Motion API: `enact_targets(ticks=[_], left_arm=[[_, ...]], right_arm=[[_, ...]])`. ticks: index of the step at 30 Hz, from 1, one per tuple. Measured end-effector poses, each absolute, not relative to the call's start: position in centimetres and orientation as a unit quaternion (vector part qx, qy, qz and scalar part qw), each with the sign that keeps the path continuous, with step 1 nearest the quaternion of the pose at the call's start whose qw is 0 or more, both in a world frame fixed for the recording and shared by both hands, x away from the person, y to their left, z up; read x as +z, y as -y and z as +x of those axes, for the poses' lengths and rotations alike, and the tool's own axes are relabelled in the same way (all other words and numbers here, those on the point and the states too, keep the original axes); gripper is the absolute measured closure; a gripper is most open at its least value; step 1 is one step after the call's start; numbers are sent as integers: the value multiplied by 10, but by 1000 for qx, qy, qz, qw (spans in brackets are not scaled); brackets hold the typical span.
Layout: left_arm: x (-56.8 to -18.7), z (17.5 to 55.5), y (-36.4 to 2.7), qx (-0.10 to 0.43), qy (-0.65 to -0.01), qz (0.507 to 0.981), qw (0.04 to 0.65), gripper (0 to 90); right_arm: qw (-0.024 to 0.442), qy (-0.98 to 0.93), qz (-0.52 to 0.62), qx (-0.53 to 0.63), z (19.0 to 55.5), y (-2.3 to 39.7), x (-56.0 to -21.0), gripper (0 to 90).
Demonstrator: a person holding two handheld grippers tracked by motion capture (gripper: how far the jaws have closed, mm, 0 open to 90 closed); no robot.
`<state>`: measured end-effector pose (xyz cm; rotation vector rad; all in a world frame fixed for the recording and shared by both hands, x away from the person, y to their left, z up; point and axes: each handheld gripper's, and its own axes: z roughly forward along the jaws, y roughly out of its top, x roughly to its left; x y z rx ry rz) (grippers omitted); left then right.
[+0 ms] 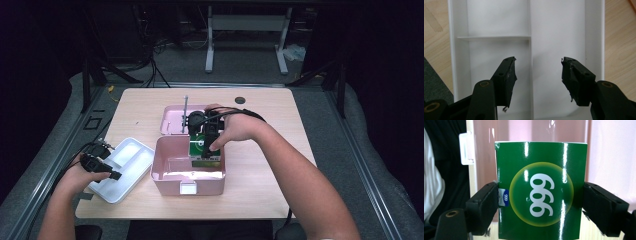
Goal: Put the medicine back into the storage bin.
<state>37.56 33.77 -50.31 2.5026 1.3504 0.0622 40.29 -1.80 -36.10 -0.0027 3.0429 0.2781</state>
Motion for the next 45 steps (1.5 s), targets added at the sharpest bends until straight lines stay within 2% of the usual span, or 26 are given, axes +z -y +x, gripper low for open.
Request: enact_targets(ticks=[24, 36, 37, 39, 45], left_arm=[[-505, 375, -340, 21, -471, 870, 143, 447], [-506, 376, -338, 19, -470, 871, 141, 446], [-507, 376, -338, 18, -469, 872, 141, 446], [-508, 376, -338, 18, -468, 872, 139, 446], [-508, 376, -339, 18, -470, 871, 141, 446]], right_arm=[[23, -997, -2, 70, 415, 12, -443, 160], [25, -998, 7, 61, 417, 13, -455, 156], [23, -997, 9, 66, 417, 13, -456, 185], [27, -997, 17, 74, 418, 13, -452, 140], [35, -996, 23, 82, 417, 15, -443, 149]])
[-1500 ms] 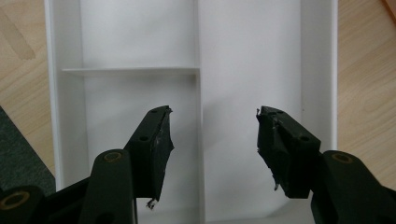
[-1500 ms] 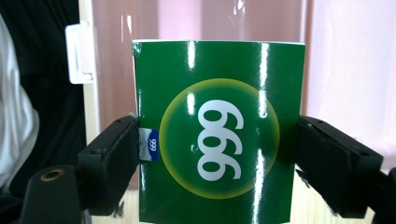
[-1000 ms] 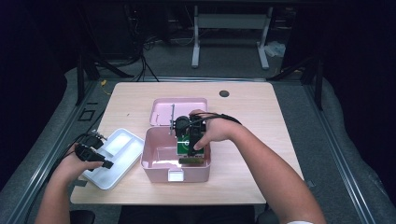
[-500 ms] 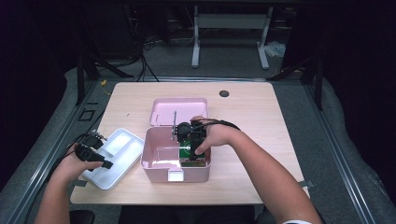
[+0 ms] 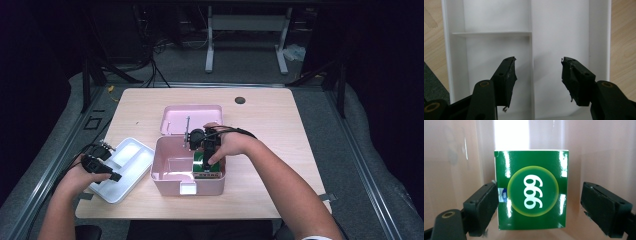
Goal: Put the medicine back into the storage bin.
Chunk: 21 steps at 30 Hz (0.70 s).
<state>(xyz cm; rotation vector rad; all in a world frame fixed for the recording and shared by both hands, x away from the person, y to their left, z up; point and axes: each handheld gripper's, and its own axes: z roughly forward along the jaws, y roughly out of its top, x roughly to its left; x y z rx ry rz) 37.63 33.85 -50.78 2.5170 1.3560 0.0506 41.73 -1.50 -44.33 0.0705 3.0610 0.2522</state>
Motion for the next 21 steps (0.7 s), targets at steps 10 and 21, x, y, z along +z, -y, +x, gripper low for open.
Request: enact_targets(ticks=[10, 21], left_arm=[[-510, 377, -333, 15, -463, 876, 133, 446], [-516, 380, -332, 9, -466, 876, 124, 452]], right_arm=[[63, -992, 40, 97, 408, 37, -412, 213], [75, -987, 89, 114, 405, 88, -400, 237]])
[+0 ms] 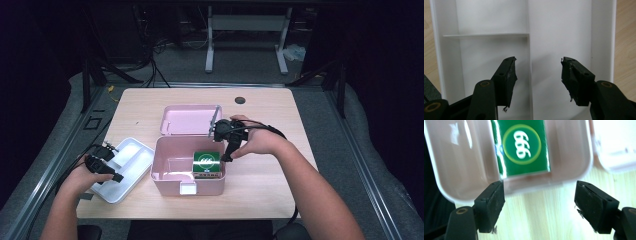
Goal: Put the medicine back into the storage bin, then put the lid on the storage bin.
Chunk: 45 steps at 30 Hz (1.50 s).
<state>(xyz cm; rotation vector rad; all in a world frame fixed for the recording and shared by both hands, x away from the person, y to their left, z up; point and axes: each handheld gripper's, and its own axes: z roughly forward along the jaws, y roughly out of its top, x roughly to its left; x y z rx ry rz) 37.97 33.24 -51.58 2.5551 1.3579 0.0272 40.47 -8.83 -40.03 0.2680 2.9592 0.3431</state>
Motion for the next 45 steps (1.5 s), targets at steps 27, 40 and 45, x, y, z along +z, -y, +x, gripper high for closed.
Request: enact_targets(ticks=[27, 40, 45], left_arm=[[-510, 392, -332, 30, -481, 868, 120, 470], [-513, 402, -324, 24, -478, 872, 100, 670], [-518, 407, -319, 16, -483, 872, 81, 756]], right_arm=[[121, -884, 376, 249, 386, 196, -472, 344], [161, -834, 420, 321, 362, 209, -506, 510], [169, -824, 427, 331, 360, 211, -511, 517]])
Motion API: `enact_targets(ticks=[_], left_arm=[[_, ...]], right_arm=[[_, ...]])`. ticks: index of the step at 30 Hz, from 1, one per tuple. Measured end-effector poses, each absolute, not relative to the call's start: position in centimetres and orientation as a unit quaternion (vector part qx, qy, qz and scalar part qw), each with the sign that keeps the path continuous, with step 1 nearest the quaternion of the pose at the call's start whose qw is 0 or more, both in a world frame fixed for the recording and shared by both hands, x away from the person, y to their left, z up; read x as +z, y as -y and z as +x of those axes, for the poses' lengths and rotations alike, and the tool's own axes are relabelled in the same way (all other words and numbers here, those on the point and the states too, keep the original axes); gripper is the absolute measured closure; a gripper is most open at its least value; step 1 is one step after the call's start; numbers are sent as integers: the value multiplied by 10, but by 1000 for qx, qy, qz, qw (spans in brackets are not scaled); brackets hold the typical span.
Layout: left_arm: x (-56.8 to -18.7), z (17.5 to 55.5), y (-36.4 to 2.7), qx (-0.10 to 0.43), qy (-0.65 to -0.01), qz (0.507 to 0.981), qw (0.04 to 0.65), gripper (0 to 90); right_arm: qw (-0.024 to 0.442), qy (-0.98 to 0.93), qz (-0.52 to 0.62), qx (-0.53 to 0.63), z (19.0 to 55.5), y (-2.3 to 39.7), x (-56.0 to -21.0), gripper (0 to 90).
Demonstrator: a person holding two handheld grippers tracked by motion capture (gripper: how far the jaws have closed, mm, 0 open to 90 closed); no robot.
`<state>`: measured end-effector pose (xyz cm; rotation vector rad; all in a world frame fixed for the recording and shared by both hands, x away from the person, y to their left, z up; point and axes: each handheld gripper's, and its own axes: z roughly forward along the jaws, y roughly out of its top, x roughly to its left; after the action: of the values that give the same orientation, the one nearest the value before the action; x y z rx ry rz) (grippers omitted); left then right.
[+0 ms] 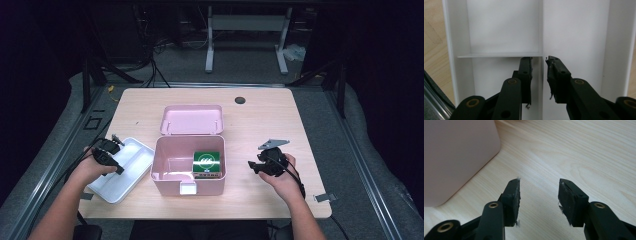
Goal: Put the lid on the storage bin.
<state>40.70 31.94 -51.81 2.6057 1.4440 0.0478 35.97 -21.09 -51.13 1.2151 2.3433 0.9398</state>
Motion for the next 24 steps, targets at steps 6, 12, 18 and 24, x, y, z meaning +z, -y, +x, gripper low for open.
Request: enact_targets(ticks=[6, 12, 18, 24], left_arm=[[-519, 411, -319, 2, -489, 869, 71, 814], [-521, 412, -318, -11, -487, 870, 74, 854], [-524, 415, -317, -17, -485, 872, 64, 874], [-525, 416, -315, -17, -483, 874, 56, 878]], right_arm=[[159, -815, 442, 338, 360, 214, -518, 536], [154, -818, 447, 326, 359, 214, -523, 554], [151, -819, 448, 325, 358, 215, -526, 555], [151, -820, 448, 322, 358, 214, -528, 560]])
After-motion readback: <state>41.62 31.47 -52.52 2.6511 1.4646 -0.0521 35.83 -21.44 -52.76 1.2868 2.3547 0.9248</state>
